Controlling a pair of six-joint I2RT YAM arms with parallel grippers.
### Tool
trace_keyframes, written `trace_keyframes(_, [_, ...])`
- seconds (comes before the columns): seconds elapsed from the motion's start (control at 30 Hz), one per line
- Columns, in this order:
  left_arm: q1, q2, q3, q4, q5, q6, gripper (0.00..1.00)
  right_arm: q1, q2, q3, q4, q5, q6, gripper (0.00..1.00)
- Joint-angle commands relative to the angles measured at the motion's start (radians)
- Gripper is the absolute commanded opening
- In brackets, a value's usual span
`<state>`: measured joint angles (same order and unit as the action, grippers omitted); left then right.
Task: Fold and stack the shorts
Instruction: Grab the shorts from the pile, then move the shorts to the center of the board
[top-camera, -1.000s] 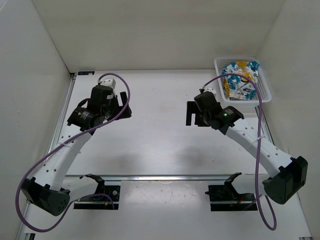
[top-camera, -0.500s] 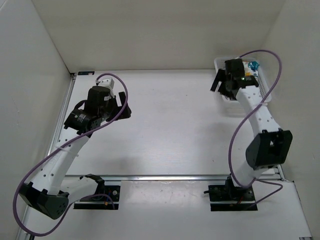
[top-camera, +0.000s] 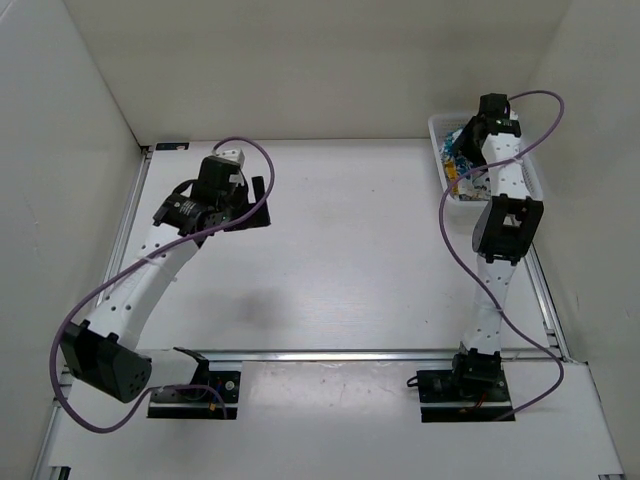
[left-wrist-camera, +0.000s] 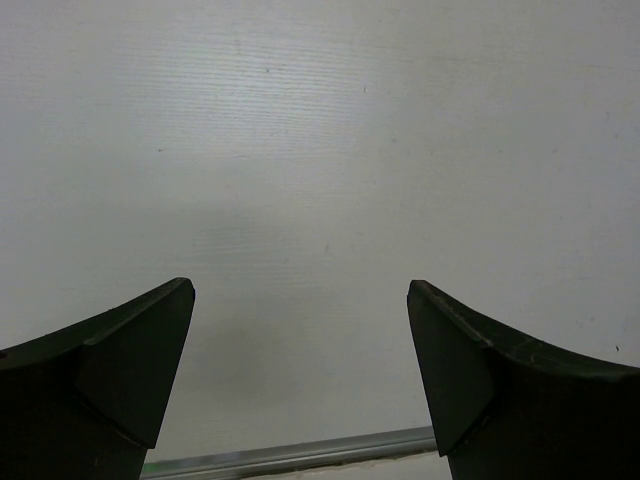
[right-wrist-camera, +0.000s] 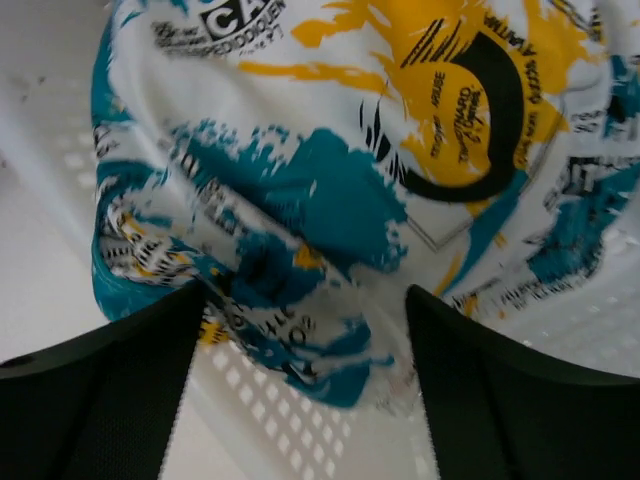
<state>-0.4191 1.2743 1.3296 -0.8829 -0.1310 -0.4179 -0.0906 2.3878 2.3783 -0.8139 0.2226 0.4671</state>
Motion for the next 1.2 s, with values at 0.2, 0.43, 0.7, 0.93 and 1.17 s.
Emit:
trace_keyframes(0.2, [0.000, 0.025, 0.108, -0.007, -0.030, 0.019, 1.00, -0.017, -0.122, -0.010, 0.125, -0.083, 0.051, 0.00])
trace_keyframes(0.43, [0.037, -0.035, 0.045, -0.007, 0.050, -0.021, 1.00, 0.093, -0.507, -0.027, 0.110, -0.311, -0.050, 0.00])
trace_keyframes(0.7, [0.238, -0.162, 0.045, -0.079, 0.185, -0.030, 1.00, 0.389, -0.647, 0.079, 0.150, -0.707, -0.018, 0.00])
trace_keyframes(0.93, [0.362, -0.230, 0.149, -0.174, 0.157, -0.019, 1.00, 0.520, -0.820, -0.265, 0.171, -0.715, -0.048, 0.00])
trace_keyframes(1.17, [0.371, -0.218, 0.122, -0.143, 0.278, -0.019, 1.00, 0.414, -0.812, -0.701, 0.082, -0.505, -0.061, 0.67])
